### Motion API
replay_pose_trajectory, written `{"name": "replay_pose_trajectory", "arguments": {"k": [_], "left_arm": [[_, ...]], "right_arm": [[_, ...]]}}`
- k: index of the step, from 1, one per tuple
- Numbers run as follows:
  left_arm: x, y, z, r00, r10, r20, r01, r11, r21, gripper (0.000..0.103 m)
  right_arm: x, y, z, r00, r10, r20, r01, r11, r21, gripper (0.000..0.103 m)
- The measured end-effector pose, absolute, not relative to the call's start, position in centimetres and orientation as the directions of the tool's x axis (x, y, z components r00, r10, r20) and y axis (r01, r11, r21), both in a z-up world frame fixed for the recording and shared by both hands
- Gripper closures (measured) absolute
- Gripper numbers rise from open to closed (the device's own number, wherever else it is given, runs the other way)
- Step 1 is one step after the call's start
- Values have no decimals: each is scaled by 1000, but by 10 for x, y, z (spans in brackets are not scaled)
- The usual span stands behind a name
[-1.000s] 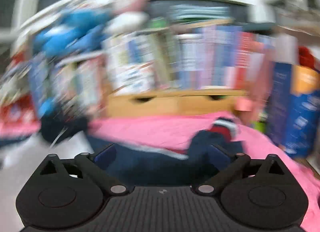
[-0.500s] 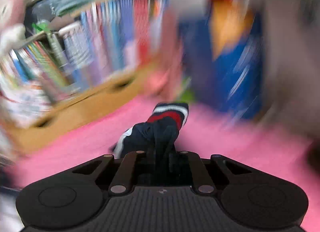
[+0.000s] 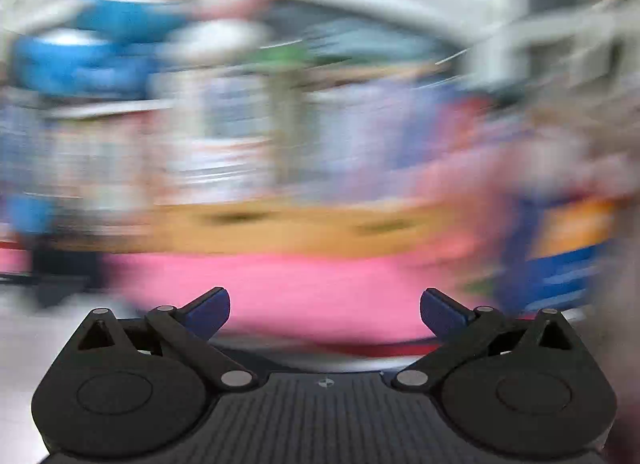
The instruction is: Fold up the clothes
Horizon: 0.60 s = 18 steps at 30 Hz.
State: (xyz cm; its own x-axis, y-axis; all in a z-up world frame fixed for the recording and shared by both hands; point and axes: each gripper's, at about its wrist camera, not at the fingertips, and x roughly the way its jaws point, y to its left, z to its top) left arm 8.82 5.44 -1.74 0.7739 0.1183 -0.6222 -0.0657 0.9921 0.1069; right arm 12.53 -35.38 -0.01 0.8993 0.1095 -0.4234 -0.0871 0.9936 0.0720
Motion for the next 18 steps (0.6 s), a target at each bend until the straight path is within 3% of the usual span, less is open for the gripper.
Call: {"name": "replay_pose_trajectory", "arguments": {"k": [1, 3, 8, 9, 12, 15, 18], "left_arm": [[88, 55, -17, 774, 118, -622, -66, 992, 106, 0], [88, 55, -17, 774, 116, -623, -65, 993, 103, 0], [88, 59, -17, 771, 97, -629, -64, 995, 75, 0], [88, 60, -17, 770, 91, -631, -63, 996, 67, 0], [88, 61, -17, 771, 78, -633, -58, 997, 51, 0], [87, 61, -16, 773, 64, -632, -50, 998, 40, 0], [88, 62, -16, 774, 43, -631, -38, 999, 20, 0]], "right_arm": [[135, -325, -9, 861, 203, -467, -163, 979, 126, 8], [149, -270, -17, 770, 353, -532, -291, 935, 201, 38], [179, -129, -8, 575, 510, -640, -528, 829, 185, 74], [188, -102, -12, 559, 497, -664, -547, 822, 156, 76], [211, -52, -20, 678, 394, -621, -534, 844, -48, 76], [259, -46, -20, 696, 366, -618, -445, 895, 29, 78], [285, -44, -21, 704, 354, -616, -424, 905, 35, 87]]}}
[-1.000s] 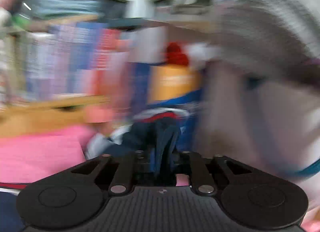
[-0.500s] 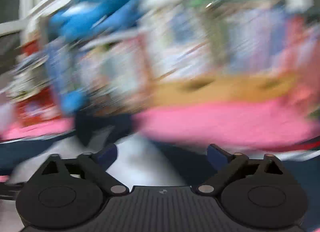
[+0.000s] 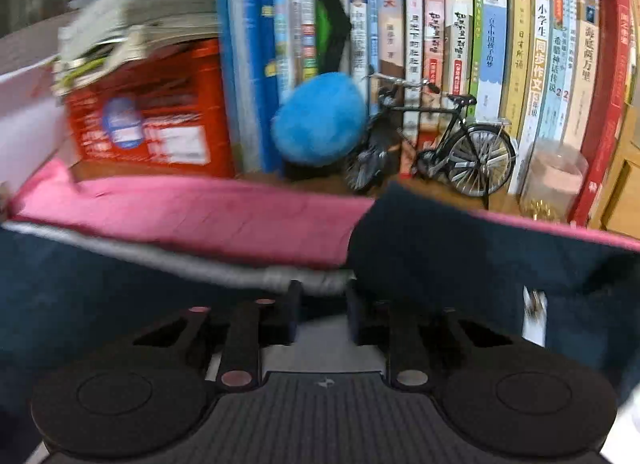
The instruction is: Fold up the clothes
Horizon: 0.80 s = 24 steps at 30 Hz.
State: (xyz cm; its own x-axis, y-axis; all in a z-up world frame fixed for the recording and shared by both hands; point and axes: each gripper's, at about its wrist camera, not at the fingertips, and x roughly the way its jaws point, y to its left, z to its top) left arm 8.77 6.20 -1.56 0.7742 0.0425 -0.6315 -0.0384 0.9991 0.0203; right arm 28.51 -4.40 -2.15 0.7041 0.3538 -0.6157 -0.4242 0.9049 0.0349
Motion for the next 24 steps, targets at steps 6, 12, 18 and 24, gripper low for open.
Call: {"name": "replay_pose_trajectory", "arguments": {"k": [6, 12, 18, 24], "left_arm": [[90, 63, -15, 769, 35, -639, -40, 999, 6, 0], [90, 63, -15, 767, 35, -640, -41, 999, 6, 0], [90, 61, -14, 765, 43, -642, -45, 999, 14, 0], [91, 60, -14, 760, 49, -648, -47, 999, 21, 0]], "right_arm": [[302, -40, -16, 690, 362, -626, -412, 908, 72, 79], [240, -88, 23, 674, 434, -598, -465, 878, 113, 48], [217, -161, 12, 659, 257, -707, -340, 940, 24, 52], [284, -213, -11, 745, 105, -659, -129, 992, 12, 30]]}}
